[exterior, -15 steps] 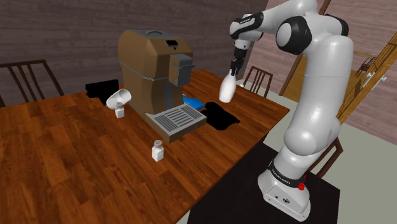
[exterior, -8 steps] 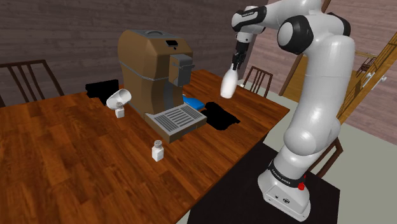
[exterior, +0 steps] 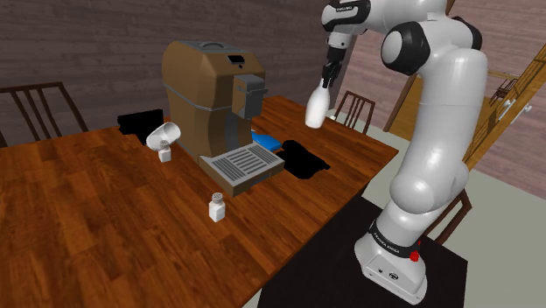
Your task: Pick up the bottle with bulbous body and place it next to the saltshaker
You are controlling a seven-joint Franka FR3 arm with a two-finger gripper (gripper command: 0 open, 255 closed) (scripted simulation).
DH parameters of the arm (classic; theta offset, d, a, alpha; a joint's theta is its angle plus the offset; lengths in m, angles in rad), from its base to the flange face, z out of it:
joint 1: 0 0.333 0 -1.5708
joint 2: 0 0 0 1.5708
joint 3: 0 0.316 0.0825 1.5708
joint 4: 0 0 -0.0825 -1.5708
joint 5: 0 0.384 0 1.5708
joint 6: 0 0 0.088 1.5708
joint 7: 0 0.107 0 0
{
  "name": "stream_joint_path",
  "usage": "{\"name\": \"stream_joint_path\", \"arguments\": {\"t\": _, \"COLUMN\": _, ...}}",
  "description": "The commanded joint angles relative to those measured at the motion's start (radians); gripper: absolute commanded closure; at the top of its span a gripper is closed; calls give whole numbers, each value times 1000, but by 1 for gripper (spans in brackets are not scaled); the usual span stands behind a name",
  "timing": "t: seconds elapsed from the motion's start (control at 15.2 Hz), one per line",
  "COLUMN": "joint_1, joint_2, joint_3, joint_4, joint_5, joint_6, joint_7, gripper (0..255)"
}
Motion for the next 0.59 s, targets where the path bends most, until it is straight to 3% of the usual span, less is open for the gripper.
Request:
{"name": "stream_joint_path", "arguments": {"t": 0.0, "joint_1": -4, "joint_2": 6, "joint_3": -1, "joint_4": 37, "joint_5": 2, "joint_6": -31, "joint_7": -1, "gripper": 255}}
{"name": "stream_joint_path", "arguments": {"t": 0.53, "joint_1": -25, "joint_2": 38, "joint_3": -2, "joint_4": 192, "joint_5": 15, "joint_6": -155, "joint_7": -4, "gripper": 255}}
